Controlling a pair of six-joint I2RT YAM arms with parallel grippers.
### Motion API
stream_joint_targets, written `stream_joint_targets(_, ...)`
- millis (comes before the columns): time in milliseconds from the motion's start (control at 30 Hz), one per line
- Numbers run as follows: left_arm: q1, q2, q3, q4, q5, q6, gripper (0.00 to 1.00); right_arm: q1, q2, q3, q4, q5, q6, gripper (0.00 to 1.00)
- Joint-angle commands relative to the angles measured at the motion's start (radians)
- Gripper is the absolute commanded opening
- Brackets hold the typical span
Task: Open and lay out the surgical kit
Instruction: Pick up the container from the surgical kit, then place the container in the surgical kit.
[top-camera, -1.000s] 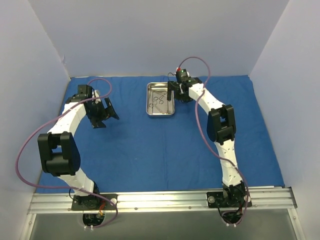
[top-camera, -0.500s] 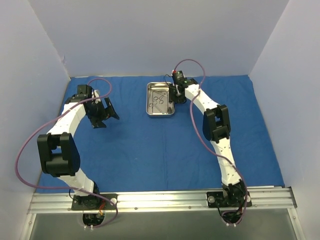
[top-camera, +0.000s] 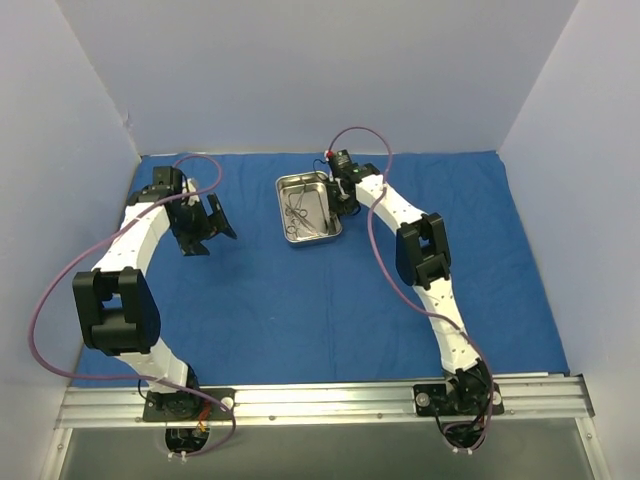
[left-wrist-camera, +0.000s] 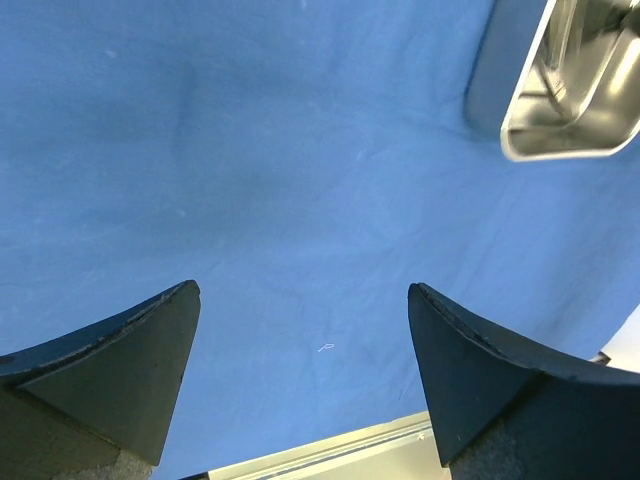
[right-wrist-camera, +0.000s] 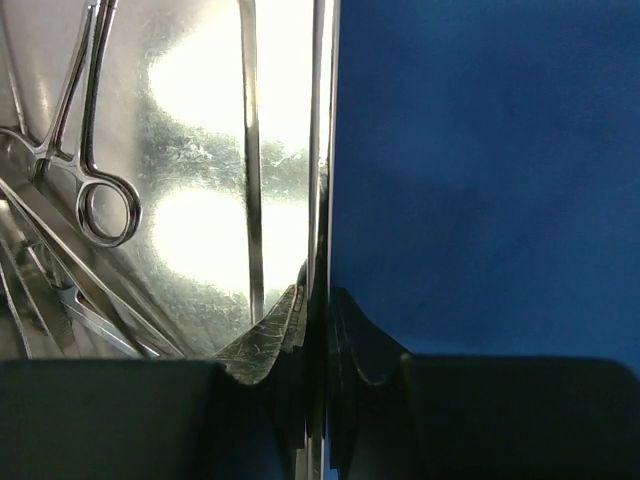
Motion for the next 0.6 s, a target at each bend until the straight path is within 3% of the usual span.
stream_joint_targets(0, -0.003, -0.057, 0.08, -0.05, -0.041, 0.02, 0.94, 0.052, -0.18, -0.025, -0.035, -0.007, -0.043, 0.0)
stream_joint_targets(567, -0.003, -0.121, -0.014, -0.048, -0.006, -0.003, 0.94, 0.277, -0.852, -0.96, 0.112, 0.012, -0.094, 0.0)
